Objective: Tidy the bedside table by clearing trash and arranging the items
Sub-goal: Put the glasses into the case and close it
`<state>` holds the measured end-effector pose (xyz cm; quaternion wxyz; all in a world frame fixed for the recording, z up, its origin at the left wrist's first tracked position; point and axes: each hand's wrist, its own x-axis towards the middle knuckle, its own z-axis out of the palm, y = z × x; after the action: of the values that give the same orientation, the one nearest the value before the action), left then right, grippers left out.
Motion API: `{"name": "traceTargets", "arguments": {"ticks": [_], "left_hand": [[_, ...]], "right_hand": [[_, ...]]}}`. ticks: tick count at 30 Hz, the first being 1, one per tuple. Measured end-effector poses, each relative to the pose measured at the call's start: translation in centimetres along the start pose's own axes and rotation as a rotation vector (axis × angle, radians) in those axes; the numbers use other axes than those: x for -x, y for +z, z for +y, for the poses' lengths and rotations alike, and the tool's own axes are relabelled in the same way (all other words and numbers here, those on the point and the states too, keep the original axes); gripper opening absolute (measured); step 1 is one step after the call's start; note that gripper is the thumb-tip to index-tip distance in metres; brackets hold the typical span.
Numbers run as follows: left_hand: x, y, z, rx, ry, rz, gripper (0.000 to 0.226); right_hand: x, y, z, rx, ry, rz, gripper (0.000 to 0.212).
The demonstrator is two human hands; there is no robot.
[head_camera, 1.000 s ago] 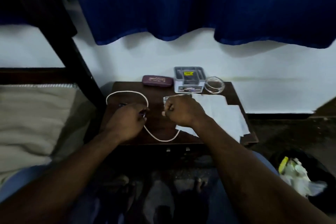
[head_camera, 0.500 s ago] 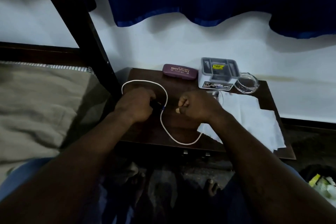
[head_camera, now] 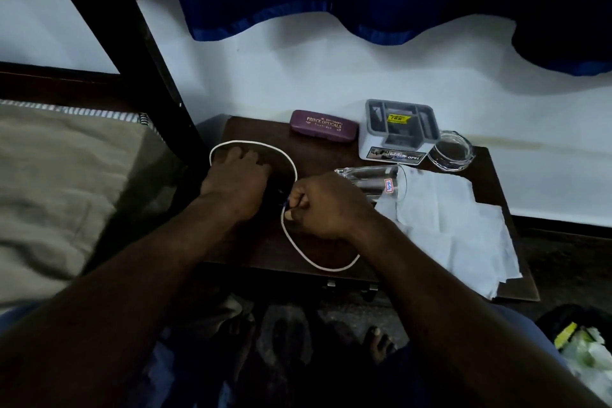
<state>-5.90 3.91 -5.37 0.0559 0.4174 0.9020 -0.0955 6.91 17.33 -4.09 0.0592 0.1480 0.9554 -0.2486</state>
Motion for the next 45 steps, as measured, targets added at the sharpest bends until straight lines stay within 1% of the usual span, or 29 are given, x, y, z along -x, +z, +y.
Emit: {"name": "traceTargets", "arguments": {"ticks": [8,12,17,20,22,24,26,27,29,31,33,35,37,40,43,45], "left_hand": [[-0.5,0.0,0.5,-0.059,0.001,0.002,0.040],[-0.4,-0.2,0.4,-0.078,-0.012,-0.040,0.039],[-0.4,-0.2,0.6,-0.068,-0.002,-0.082,0.040],[-0.4,-0.4,0.6,-0.072,-0.006,-0.071,0.039],[-0.5,-1.0,0.3,-0.030,-0.027,-0.031,0.035],[-1.0,-2.0,-0.1,0.121,-0.048,0.020,0.026],[-1.5,-3.1,-0.2,0.417,-0.070,-0.005,0.015],[-1.8,-3.4,0.0,0.593,-0.095,-0.025,0.010],[-2.0,-4.0,1.0,0.922,-0.157,-0.006,0.002],[-2.2,-4.3,2.3,1.168,-0.197,0.020,0.008],[-2.4,-4.6,3.5,1.336,-0.185,0.015,0.012],[-2.9,-5.0,4.3,1.444,-0.176,-0.004,0.018],[-3.4,-5.4,4.9,1.533,-0.186,-0.041,0.023],[-3.9,-6.3,5.5,1.669,-0.182,-0.125,0.009],[-4.4,-7.1,5.4,1.753,-0.164,-0.264,0.012],[-4.7,-7.4,5.0,1.754,-0.100,-0.400,0.020]], "right_hand": [[-0.7,-0.7,0.9,-0.034,0.007,0.100,0.013],[-0.8,-0.8,0.9,-0.065,0.005,0.141,0.012],[-0.5,-0.9,1.3,-0.068,0.015,0.153,0.010],[-0.4,-1.0,1.8,-0.070,0.021,0.149,0.011],[-0.3,-1.2,2.1,-0.087,0.030,0.156,0.011],[-0.3,-1.5,2.5,-0.150,0.049,0.180,0.011],[-0.4,-1.9,2.5,-0.310,0.107,0.200,0.014],[-0.4,-2.2,2.4,-0.422,0.146,0.198,0.021],[-0.3,-2.7,2.2,-0.619,0.198,0.165,0.045],[0.0,-3.1,2.0,-0.771,0.191,0.125,0.060],[0.2,-3.4,2.1,-0.856,0.176,0.136,0.063],[0.2,-3.6,2.2,-0.846,0.178,0.189,0.061],[0.2,-3.8,2.4,-0.880,0.202,0.237,0.052],[0.3,-4.2,3.0,-0.929,0.244,0.290,0.034],[0.4,-4.7,4.0,-0.929,0.271,0.375,0.020],[0.5,-5.1,4.7,-0.953,0.304,0.428,0.018]]}}
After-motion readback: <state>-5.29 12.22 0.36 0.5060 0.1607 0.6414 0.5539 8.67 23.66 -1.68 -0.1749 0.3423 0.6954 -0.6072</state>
